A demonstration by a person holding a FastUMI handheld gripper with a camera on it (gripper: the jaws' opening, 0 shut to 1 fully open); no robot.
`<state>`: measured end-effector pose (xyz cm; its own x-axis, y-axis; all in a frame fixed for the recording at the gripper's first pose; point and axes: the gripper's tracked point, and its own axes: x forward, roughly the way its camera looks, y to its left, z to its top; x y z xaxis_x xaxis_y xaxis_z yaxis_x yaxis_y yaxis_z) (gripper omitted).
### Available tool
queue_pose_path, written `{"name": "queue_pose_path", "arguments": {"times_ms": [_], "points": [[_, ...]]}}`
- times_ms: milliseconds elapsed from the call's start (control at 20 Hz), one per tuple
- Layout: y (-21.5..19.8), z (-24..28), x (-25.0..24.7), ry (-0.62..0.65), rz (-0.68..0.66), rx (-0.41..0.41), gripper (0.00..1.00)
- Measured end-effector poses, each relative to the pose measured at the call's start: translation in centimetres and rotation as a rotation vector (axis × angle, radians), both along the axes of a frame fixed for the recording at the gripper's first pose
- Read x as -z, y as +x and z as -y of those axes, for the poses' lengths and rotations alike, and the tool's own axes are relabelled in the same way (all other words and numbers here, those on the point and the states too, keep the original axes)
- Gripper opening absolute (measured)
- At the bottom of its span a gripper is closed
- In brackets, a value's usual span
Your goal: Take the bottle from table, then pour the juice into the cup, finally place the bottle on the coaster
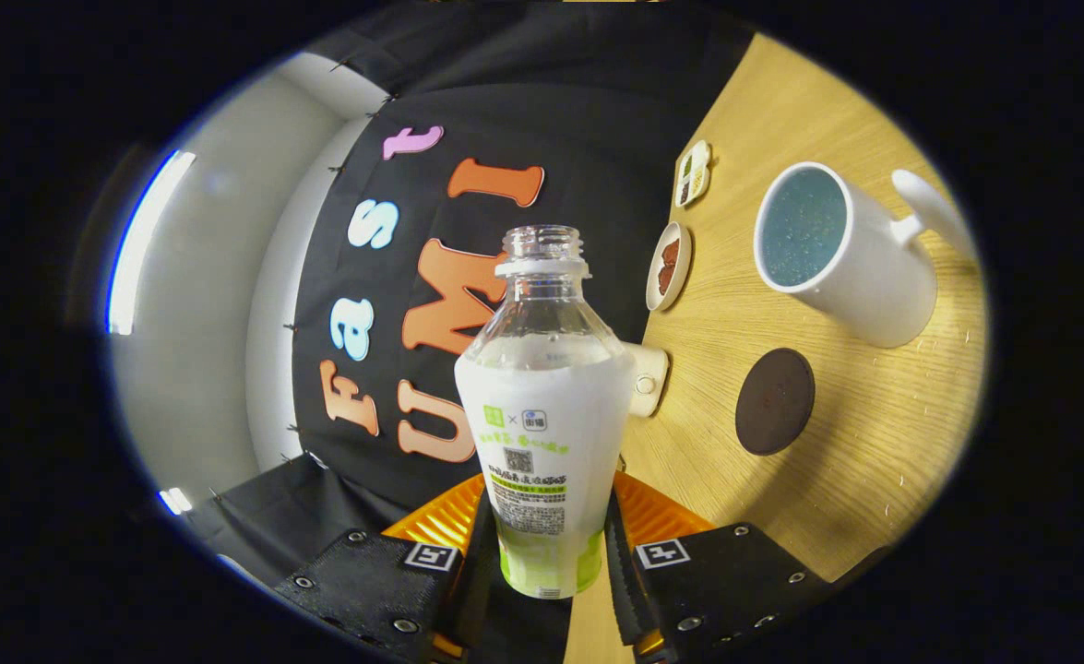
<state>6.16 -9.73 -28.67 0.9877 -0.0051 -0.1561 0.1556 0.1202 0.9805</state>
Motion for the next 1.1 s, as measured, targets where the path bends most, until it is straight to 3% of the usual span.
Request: {"name": "queue_pose_path", "arguments": {"times_ms": [700,1100], "points": [[0.1,2.0,0.9,0.321,0.006,0.129,0.55],[0.4,2.3,0.6,0.377,0.002,0.154,0.55]]}}
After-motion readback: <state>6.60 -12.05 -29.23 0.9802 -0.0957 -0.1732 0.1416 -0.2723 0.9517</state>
